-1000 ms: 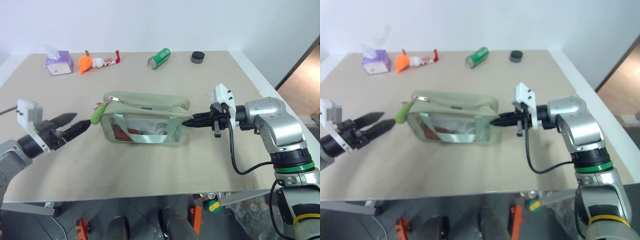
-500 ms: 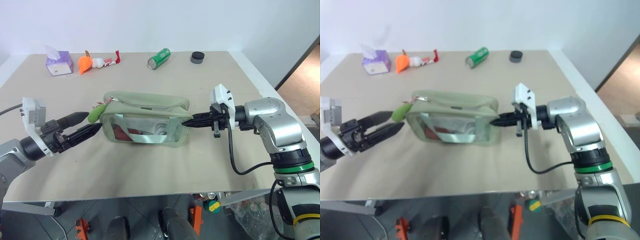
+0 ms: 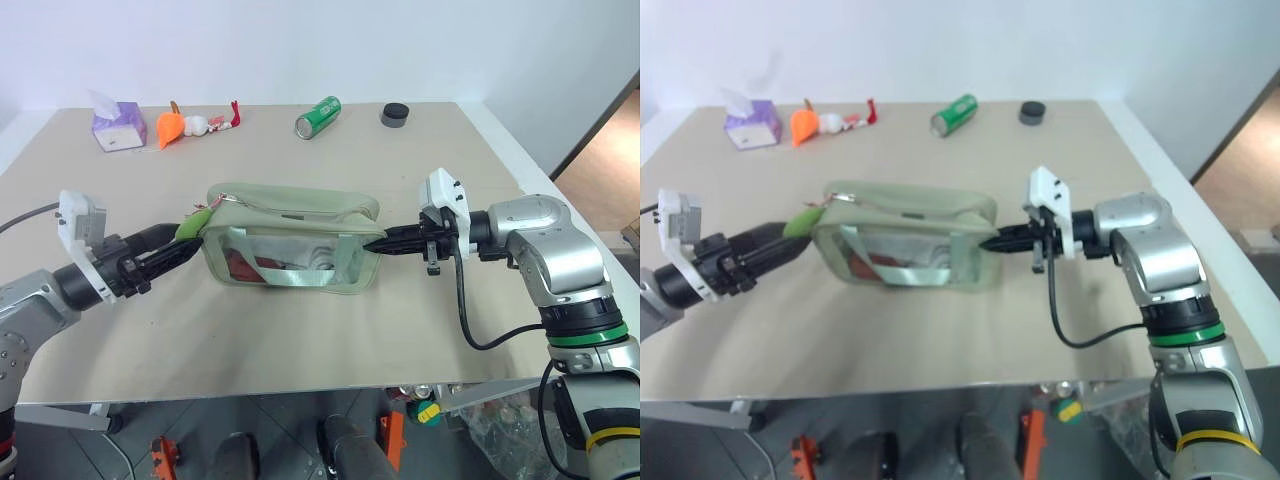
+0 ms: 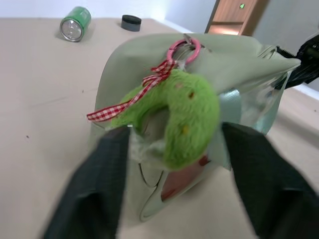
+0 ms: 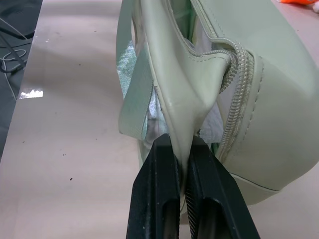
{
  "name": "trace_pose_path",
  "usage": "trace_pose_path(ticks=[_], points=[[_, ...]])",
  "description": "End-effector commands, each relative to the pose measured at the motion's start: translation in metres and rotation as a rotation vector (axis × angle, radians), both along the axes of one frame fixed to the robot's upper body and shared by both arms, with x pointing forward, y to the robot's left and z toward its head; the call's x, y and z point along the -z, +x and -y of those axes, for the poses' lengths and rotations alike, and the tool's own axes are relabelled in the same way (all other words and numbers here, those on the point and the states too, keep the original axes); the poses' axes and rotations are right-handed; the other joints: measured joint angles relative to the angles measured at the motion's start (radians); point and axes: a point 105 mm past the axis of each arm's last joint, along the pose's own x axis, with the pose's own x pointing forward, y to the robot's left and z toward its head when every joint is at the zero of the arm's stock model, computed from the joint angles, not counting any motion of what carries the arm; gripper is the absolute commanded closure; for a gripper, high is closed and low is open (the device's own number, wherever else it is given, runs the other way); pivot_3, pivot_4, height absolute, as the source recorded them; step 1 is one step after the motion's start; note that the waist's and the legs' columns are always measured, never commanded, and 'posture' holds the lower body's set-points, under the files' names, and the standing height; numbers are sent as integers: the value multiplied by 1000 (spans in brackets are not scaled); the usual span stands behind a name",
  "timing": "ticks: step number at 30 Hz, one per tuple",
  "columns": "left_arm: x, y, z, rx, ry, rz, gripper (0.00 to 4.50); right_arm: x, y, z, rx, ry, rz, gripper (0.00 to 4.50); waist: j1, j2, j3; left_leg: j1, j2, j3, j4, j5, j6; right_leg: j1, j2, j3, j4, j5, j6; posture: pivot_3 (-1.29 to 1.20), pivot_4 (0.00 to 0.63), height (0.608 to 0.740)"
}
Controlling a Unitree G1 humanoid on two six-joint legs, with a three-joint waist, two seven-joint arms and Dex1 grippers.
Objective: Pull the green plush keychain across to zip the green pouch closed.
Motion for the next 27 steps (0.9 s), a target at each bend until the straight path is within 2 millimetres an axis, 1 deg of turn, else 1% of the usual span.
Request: trace_pose_path(ticks=[1,2,5,12,17,20,27], points=[[-9,-2,3,20,5,47,3210,-6,-3,-4,-22,0,33,4500,0,0,0,0,0,0,0,0,0,0,0,0,0,0,0,0,150,740],[-9,-2,3,24,3,47,3586,-6,-3,-4,-22,-1,33,4500,0,0,0,0,0,0,0,0,0,0,0,0,0,0,0,0,150,740],[-11,-4,4,34,-1,54,4452,-4,-3,-4,-22,-5,32,4500,0,0,0,0,0,0,0,0,0,0,0,0,0,0,0,0,150,740],[-25,-10,-1,31,-29,103,4452,-3,-2,-6,-29,-11,33,4500,0,0,0,0,0,0,0,0,0,0,0,0,0,0,0,0,150,740],[-46,-14,2,51,-44,175,4452,-2,-2,-7,-36,-15,34,4500,0,0,0,0,0,0,0,0,0,0,0,0,0,0,0,0,150,740],[-54,-9,9,56,-19,205,4452,-2,-1,-8,-37,-15,35,4500,-1,0,0,1,0,0,1,0,0,0,0,0,1,0,0,0,150,740],[-56,10,43,121,101,259,4452,-3,0,-9,-40,-16,41,4500,-2,0,0,2,0,0,1,0,0,2,1,1,2,0,0,0,150,740]])
